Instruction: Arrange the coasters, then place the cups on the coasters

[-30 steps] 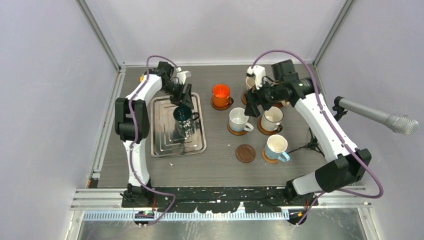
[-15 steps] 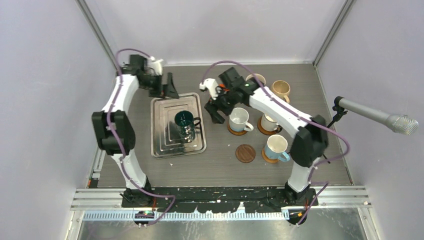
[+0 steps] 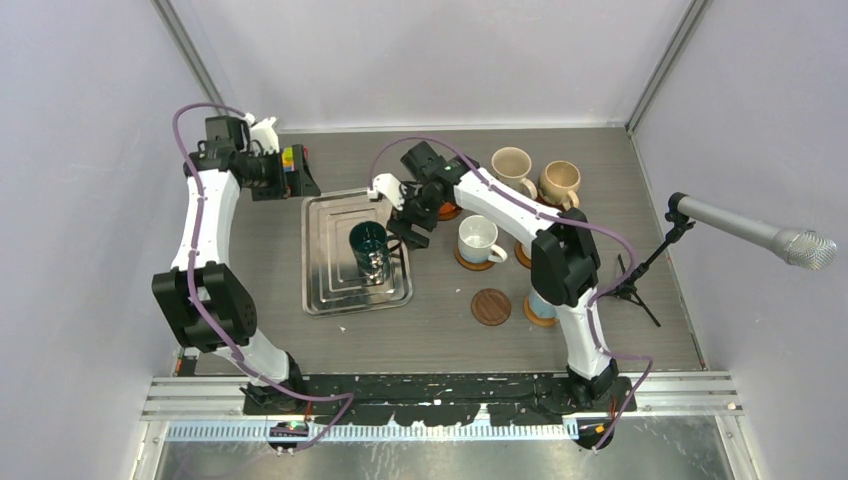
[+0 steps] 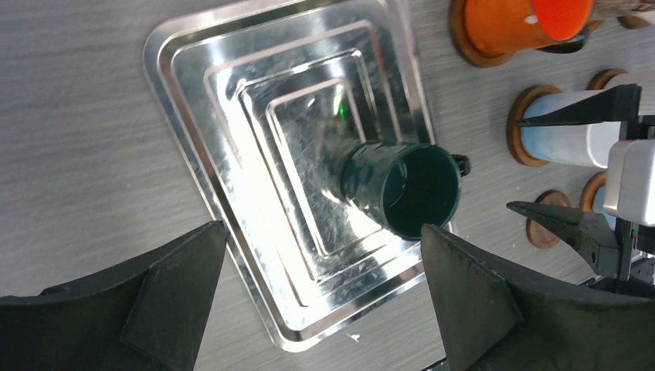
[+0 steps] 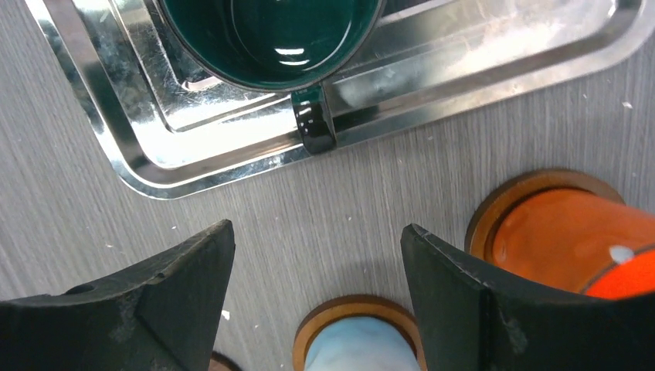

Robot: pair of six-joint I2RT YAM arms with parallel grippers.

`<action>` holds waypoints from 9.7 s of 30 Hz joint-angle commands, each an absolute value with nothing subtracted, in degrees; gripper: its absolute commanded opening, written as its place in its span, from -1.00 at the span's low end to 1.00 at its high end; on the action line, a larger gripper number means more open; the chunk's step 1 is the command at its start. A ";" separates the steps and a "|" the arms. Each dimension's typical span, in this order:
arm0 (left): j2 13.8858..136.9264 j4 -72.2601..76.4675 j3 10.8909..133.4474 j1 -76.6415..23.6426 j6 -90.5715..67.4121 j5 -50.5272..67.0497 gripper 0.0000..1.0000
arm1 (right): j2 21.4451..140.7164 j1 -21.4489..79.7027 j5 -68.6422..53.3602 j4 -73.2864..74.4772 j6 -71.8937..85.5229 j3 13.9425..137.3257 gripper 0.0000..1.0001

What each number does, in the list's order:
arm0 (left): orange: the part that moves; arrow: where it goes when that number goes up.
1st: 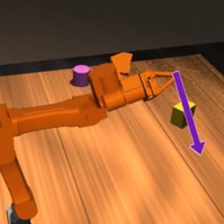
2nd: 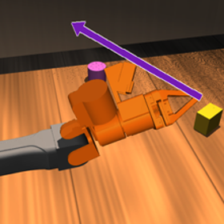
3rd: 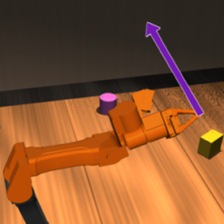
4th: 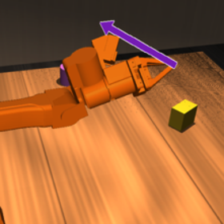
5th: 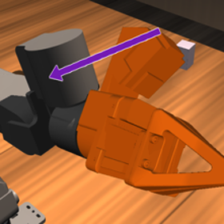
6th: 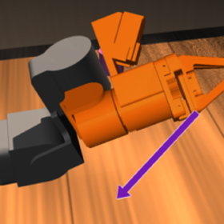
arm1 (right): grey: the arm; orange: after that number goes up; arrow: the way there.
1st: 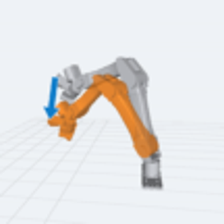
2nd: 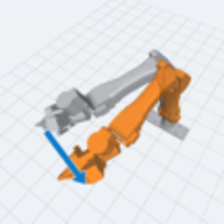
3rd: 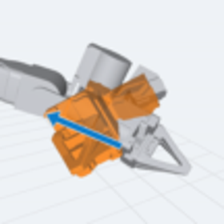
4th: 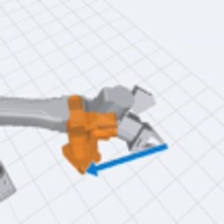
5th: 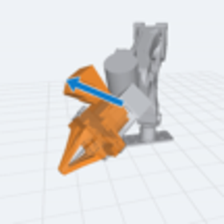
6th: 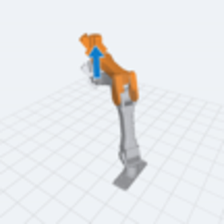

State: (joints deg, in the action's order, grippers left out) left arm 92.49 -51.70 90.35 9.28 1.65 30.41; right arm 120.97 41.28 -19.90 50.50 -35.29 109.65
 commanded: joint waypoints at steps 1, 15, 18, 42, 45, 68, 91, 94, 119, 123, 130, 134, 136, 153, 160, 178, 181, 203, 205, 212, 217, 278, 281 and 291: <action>89.39 -52.19 87.55 11.28 1.41 28.55 0.99 | 122.99 42.72 -21.87 47.41 -40.37 111.90 0.67; 87.79 -53.11 84.29 12.42 1.53 27.38 0.99 | 128.06 46.29 -21.14 42.47 -41.22 114.28 0.58; 87.61 -53.16 84.28 12.56 1.67 27.29 0.99 | 128.73 46.73 -21.34 42.46 -41.23 114.86 0.47; 88.88 -50.62 82.82 13.02 0.35 30.43 0.98 | 108.44 47.90 -10.35 24.53 -20.19 89.51 -0.99; 89.03 -49.74 82.73 13.09 -1.19 32.33 0.98 | 102.56 47.90 -8.91 21.88 -15.78 84.55 -0.99; 92.76 -46.08 84.56 13.04 -6.59 36.46 0.97 | 53.48 47.88 10.14 32.31 12.64 48.10 -0.99; 92.72 -47.53 87.45 12.98 -9.65 34.60 0.96 | 53.58 47.53 10.36 39.60 29.30 42.73 -1.00; 92.47 -47.51 87.32 12.99 -9.67 34.33 0.97 | 55.53 47.74 12.02 40.64 30.44 42.98 -0.99; 93.68 -47.70 87.31 12.92 -8.77 34.43 0.97 | 57.91 48.78 12.88 38.41 30.50 41.35 -0.44; 93.85 -47.87 87.70 12.95 -8.17 34.34 0.97 | 58.77 48.86 12.40 38.47 30.59 41.42 -0.23; 94.14 -48.19 87.54 12.98 -7.39 34.10 0.97 | 59.41 48.86 13.00 38.99 31.03 41.66 0.10; 94.41 -48.16 87.88 12.95 -7.30 34.04 0.97 | 59.91 48.85 13.43 39.57 31.51 42.01 0.28; 94.58 -48.31 88.12 12.93 -7.17 34.01 0.97 | 60.06 48.87 13.89 39.94 31.71 42.29 0.31; 95.71 -49.84 88.73 13.01 -5.63 34.73 0.98 | 56.01 48.86 0.31 47.66 18.08 56.31 0.41; 95.90 -49.30 88.36 12.96 -6.17 35.23 0.98 | 59.94 49.65 -8.90 48.93 5.69 57.55 -0.12; 94.89 -46.87 86.34 12.93 -9.81 37.24 0.98 | 71.94 58.53 4.84 48.45 -14.78 56.53 -0.69; 94.58 -46.89 86.36 12.98 -9.94 37.30 0.98 | 73.91 58.47 4.33 48.80 -17.17 56.43 -0.70; 94.15 -47.43 86.04 13.03 -8.31 35.74 0.99 | 76.56 58.48 7.40 53.33 -21.41 53.15 -0.72; 94.43 -47.69 86.07 13.04 -7.91 35.40 0.99 | 76.26 58.45 6.22 53.51 -21.50 54.10 -0.69; 95.60 -50.68 85.44 13.06 -2.50 31.04 1.00 | 74.78 58.44 0.79 52.25 -17.82 63.34 -0.24; 98.71 -53.28 85.48 13.11 3.71 25.72 0.99 | 77.93 54.48 -2.63 50.75 -13.93 71.69 0.05; 100.02 -49.90 65.31 1.93 16.88 10.97 -0.31 | 84.48 27.01 -3.91 46.11 -9.84 88.33 0.24; 99.30 -50.62 65.69 1.93 18.04 10.50 -0.22 | 84.58 26.92 -3.92 45.95 -9.61 88.54 0.25; 91.09 -58.07 79.43 1.91 20.37 16.09 0.98 | 85.12 23.61 -7.91 45.39 -5.95 92.15 0.42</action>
State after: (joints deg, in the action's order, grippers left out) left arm 96.86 -54.30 70.39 2.09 18.94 13.10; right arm 86.96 25.65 -5.28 47.77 -8.40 88.27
